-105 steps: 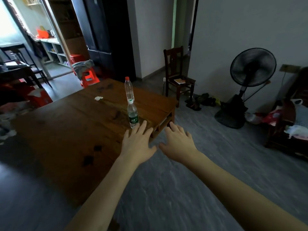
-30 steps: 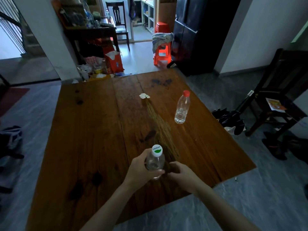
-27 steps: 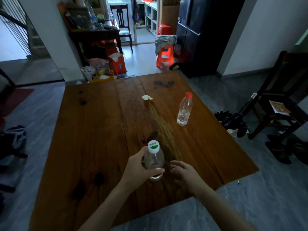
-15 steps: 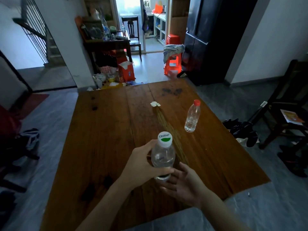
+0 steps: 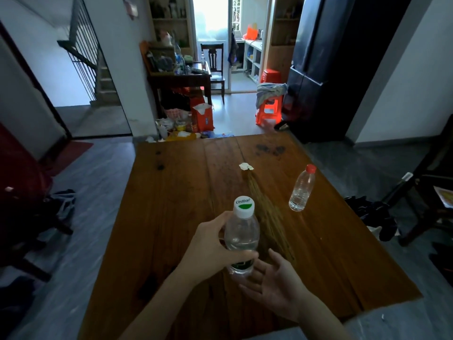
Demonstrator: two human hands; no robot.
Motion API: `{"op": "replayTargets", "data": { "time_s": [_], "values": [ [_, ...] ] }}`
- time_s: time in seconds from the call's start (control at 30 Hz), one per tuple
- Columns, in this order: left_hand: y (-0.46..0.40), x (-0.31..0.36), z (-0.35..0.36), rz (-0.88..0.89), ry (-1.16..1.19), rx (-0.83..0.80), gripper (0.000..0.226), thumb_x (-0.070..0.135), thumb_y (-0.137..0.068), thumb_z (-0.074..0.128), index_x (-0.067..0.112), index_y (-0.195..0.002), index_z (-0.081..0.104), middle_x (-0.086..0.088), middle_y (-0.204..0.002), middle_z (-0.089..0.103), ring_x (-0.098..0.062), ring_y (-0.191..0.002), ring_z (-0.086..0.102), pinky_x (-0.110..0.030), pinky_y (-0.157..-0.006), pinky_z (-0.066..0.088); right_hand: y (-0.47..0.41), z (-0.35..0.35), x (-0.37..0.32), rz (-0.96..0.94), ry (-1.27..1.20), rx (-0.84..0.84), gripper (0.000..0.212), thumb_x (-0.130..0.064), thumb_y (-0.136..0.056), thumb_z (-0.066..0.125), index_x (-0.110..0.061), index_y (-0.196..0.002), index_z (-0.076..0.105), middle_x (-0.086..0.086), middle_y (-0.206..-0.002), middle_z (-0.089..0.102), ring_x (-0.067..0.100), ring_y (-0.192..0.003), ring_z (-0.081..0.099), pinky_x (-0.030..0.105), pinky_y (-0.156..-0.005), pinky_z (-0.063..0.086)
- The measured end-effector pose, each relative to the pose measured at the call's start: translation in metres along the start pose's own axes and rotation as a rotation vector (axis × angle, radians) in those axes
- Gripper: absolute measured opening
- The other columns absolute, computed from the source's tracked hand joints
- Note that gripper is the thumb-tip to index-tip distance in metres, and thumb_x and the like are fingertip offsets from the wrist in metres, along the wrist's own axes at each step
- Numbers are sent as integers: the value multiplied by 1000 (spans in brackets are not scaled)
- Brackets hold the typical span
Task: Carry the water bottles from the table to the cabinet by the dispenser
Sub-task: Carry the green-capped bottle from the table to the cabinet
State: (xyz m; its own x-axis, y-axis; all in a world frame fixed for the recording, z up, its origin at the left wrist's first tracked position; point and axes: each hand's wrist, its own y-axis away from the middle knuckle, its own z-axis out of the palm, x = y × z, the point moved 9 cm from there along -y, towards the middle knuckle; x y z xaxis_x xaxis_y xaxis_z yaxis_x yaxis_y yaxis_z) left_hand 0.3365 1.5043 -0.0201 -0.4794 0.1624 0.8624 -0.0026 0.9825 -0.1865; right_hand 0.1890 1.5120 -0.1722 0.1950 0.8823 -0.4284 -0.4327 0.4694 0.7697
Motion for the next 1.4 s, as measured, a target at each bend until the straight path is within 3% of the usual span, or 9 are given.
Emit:
{"op": "replayTargets", "data": {
  "time_s": [0.23,0.43,0.6,0.73,0.83,0.97,1.13,1.27,1.4],
  "values": [
    [13,-11,-44,-45,-29,89,62,45,-67,89,39,-122,60,25,-115,68,4,-108,65,-17,-87,56,-14,45,6,30,100,-61,66,-57,-100,30,-6,-133,56,25,-120,69,41,-119,61,49,-100,44],
    [30,-21,-76,-154,-30,243,57,33,-68,90,42,-115,59,29,-115,68,8,-109,64,-14,-86,54,-29,78,5,133,220,-198,70,-59,-99,29,-4,-136,51,25,-125,66,40,-113,66,47,-87,50],
    [43,-13,-94,-235,-55,420,53,26,-68,92,36,-112,64,23,-109,72,4,-102,69,-16,-85,55,-40,99,5,207,357,-335,72,-59,-99,28,-3,-136,53,24,-129,65,40,-126,56,48,-110,41],
    [71,-4,-105,-312,-117,555,50,23,-69,92,33,-111,66,22,-106,73,4,-99,69,-9,-81,51,-40,121,19,324,493,-410,72,-62,-99,27,-4,-135,51,24,-127,66,40,-124,58,46,-101,46],
    [104,12,-117,-354,-177,665,54,29,-68,92,33,-115,65,23,-106,73,4,-99,69,-12,-82,52,-31,141,37,387,551,-477,72,-61,-100,29,-3,-137,50,25,-126,66,41,-122,59,47,-107,42],
    [172,36,-131,-435,-255,832,51,32,-69,92,32,-113,67,18,-104,74,0,-99,71,-25,-86,58,-2,167,80,475,688,-584,71,-60,-100,31,-3,-138,49,27,-127,65,43,-118,62,48,-107,43],
    [280,73,-138,-560,-328,1052,47,30,-69,91,28,-110,69,16,-99,76,1,-95,71,-18,-82,56,51,196,162,574,876,-704,71,-59,-99,36,-1,-137,51,28,-124,65,42,-114,65,48,-103,47],
    [377,110,-125,-646,-368,1243,47,29,-68,92,28,-109,70,14,-99,76,-1,-95,72,-25,-83,59,101,202,235,640,1008,-814,72,-57,-98,39,2,-136,52,30,-124,65,43,-114,65,49,-105,45],
    [471,151,-85,-756,-375,1390,46,26,-70,92,29,-110,69,13,-99,77,-2,-96,72,-21,-82,56,164,186,311,715,1148,-919,70,-52,-99,42,9,-132,54,34,-123,63,46,-117,59,48,-93,50]
  ]
}}
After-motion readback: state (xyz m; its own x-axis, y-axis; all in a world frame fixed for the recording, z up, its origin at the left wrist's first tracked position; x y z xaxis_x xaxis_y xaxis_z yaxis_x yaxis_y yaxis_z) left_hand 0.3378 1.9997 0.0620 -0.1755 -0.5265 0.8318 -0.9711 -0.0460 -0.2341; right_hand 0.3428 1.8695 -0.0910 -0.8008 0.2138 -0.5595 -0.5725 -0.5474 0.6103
